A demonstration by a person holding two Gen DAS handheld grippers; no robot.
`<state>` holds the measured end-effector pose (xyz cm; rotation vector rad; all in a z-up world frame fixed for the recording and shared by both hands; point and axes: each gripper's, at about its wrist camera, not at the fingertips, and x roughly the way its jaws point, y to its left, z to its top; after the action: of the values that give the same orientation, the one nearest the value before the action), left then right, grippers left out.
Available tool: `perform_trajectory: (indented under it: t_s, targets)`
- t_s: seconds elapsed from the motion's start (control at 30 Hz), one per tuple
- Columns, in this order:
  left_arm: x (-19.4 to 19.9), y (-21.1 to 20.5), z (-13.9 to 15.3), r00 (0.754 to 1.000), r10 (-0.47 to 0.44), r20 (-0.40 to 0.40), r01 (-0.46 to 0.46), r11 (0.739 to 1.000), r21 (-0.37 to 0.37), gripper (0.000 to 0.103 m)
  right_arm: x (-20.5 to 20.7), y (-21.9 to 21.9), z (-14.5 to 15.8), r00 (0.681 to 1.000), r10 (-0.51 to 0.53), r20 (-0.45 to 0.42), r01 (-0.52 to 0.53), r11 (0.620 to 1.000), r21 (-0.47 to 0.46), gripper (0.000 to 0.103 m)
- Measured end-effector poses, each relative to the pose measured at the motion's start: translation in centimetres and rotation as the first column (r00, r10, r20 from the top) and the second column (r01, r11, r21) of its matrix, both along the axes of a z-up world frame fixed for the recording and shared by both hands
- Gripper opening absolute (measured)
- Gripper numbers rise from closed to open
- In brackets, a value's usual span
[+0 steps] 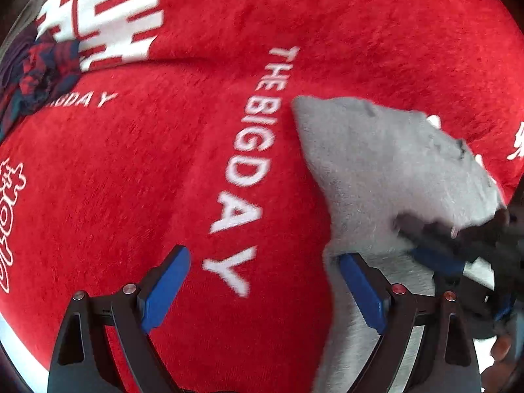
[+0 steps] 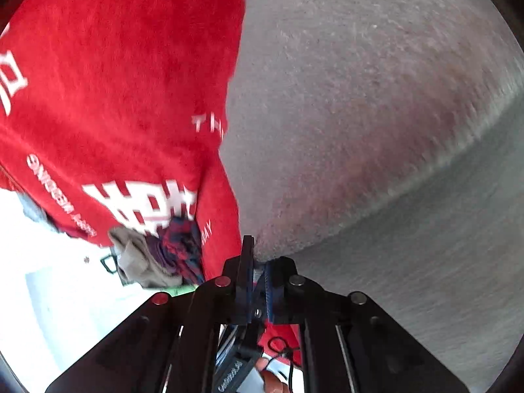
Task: Fold small clothes
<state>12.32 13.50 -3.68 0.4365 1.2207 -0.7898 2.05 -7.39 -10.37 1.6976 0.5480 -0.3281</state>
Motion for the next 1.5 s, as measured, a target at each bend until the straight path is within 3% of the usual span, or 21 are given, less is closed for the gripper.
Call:
perform_trajectory:
  t_s: [0.1, 0.17, 0.27, 0.33, 0.37, 0.47, 0.6, 0.67, 0.7, 0.73, 0.83, 0.9, 1.0, 1.07, 1.17, 1.23, 1.5]
  targets:
    - [0.5, 1.2, -0.4, 0.999, 0.022, 0.026, -0.023, 0.999, 0.042, 0.093, 0.1, 0.7, -1.5, 0.999, -0.021, -0.033, 0.022, 0.999, 0.031, 0.006]
    - [0.8, 2.3, 0.1, 0.999, 0.031, 0.021, -0.032, 0.999, 0.037, 0.093, -0.1, 0.5, -0.9, 0.999, 0.006, -0.054, -0.004, 0.999, 0.031, 0.011]
    - [1.1, 3.1, 1.2, 0.998, 0.042, 0.044, -0.044, 0.998, 0.041, 0.093, -2.5, -0.5, 1.5, 0.994, 0.053, -0.091, -0.058, 0.997, -0.048, 0.029]
    - [1.3, 2.8, 2.0, 0.998, 0.041, 0.051, -0.042, 0.999, 0.024, 0.093, -6.3, -2.3, 3.9, 0.988, 0.016, -0.157, -0.041, 0.987, -0.155, 0.052]
    - [1.2, 2.2, 2.3, 0.998, 0.032, 0.053, -0.032, 0.999, 0.009, 0.093, -8.1, -3.3, 4.8, 0.98, -0.029, -0.196, -0.012, 0.978, -0.206, 0.054]
    - [0.4, 0.0, 2.3, 0.998, -0.01, 0.067, 0.011, 1.0, -0.014, 0.093, -12.9, -6.7, 6.2, 0.937, -0.176, -0.301, 0.083, 0.951, -0.299, 0.054]
    - [-1.0, -3.0, 1.2, 0.995, -0.05, 0.087, 0.051, 0.999, -0.011, 0.093, -17.7, -10.8, 5.6, 0.877, -0.326, -0.353, 0.218, 0.924, -0.313, 0.054]
    - [-1.7, -3.8, 0.5, 0.995, -0.049, 0.087, 0.049, 0.999, 0.001, 0.093, -18.5, -12.3, 5.1, 0.878, -0.339, -0.337, 0.238, 0.921, -0.307, 0.046]
    - [-1.9, -4.1, 0.1, 0.995, -0.048, 0.092, 0.047, 0.999, 0.011, 0.093, -18.6, -12.8, 5.0, 0.882, -0.33, -0.338, 0.228, 0.924, -0.308, 0.014]
    - [-2.1, -4.3, -0.3, 0.994, -0.049, 0.103, 0.046, 0.998, 0.031, 0.093, -18.6, -12.9, 5.2, 0.884, -0.325, -0.336, 0.221, 0.924, -0.313, 0.007]
    - [-2.3, -4.4, -1.4, 0.992, -0.052, 0.115, 0.045, 0.997, 0.063, 0.093, -18.9, -12.6, 5.6, 0.879, -0.324, -0.35, 0.203, 0.918, -0.34, 0.007]
    - [-2.3, -4.3, -1.5, 0.993, -0.05, 0.111, 0.044, 0.997, 0.059, 0.093, -19.5, -12.3, 4.7, 0.869, -0.315, -0.38, 0.203, 0.93, -0.308, 0.007]
    - [-2.6, -4.4, -1.3, 0.99, -0.069, 0.123, 0.058, 0.994, 0.092, 0.093, -20.5, -11.7, 4.0, 0.883, -0.315, -0.348, 0.227, 0.935, -0.271, 0.008]
    - [-3.0, -4.5, -0.7, 0.987, -0.09, 0.13, 0.075, 0.991, 0.111, 0.093, -20.7, -11.5, 4.7, 0.882, -0.283, -0.378, 0.183, 0.943, -0.279, 0.011]
    - [-4.1, -4.5, 0.2, 0.988, -0.114, 0.105, 0.101, 0.987, 0.124, 0.093, -21.4, -10.9, 5.7, 0.888, -0.22, -0.403, 0.108, 0.953, -0.282, 0.026]
    - [-5.1, -4.5, 0.7, 0.989, -0.124, 0.084, 0.112, 0.985, 0.129, 0.093, -22.2, -10.2, 6.4, 0.895, -0.191, -0.403, 0.076, 0.956, -0.284, 0.058]
    - [-12.2, -6.8, 2.1, 0.971, -0.239, -0.001, 0.236, 0.96, 0.153, 0.093, -25.3, -7.5, 6.8, 0.91, -0.12, -0.398, 0.033, 0.975, -0.22, 0.063]
